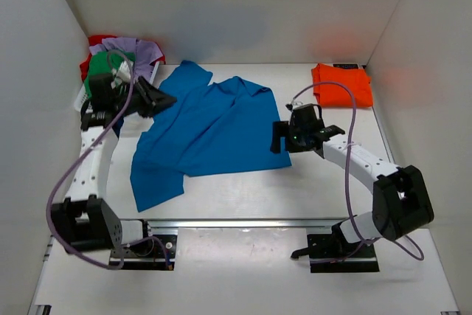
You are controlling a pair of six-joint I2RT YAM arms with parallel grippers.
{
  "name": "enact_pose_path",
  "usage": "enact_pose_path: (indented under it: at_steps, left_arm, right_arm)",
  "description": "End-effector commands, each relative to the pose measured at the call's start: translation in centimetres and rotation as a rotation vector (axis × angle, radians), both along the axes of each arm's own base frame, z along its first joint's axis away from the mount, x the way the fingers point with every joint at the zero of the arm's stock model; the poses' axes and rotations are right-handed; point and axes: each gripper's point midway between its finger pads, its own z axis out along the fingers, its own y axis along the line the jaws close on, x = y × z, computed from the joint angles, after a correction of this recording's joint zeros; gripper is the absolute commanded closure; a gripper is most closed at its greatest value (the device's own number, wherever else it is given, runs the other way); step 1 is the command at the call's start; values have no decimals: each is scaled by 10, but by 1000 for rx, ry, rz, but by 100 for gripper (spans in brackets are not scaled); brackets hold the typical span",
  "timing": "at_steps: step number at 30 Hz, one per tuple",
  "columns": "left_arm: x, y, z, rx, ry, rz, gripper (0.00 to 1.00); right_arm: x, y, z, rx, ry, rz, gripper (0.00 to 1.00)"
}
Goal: Fold and stack the t-shirts
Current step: Flatten out the tshirt
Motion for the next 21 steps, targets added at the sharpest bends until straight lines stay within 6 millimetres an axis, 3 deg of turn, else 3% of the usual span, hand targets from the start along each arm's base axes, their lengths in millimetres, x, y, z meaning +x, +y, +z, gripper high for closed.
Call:
enact_pose_path:
  at_steps: [1,4,9,13,16,18,19,20,21]
  left_arm:
    - [-42,35,-89,294,121,100,52]
    - [-75,50,-142,412,248,150,28]
    - [-116,86,-210,574,421,313,30]
    - [-139,119,-236,709,526,424,33]
    - [-145,128,-239,770,537,447,35]
    - [-147,138,-237,816,539,485,32]
    - [-147,145,-231,843,526,511,32]
    - [-147,149,-229,850,525,527,31]
    - [-147,156,-225,866,522,569,33]
  right_arm:
    - [-5,-13,-18,-16,62,-33,21]
    - [-15,-21,-44,-66,134,-43,20]
    - [-23,-30,-79,-91,218,-77,21]
    - [-17,-25,-93,-112,252,-65,21]
    - [-12,-20,-99,-134,271,-48,23]
    - [-13,-17,-106,-151,295,-32,30]
    - [-15,-19,-111,-151,315,-38,47]
    - [-14,-19,-112,-150,319,-34,76]
    - [-18,-18,-115,-153,335,-24,87]
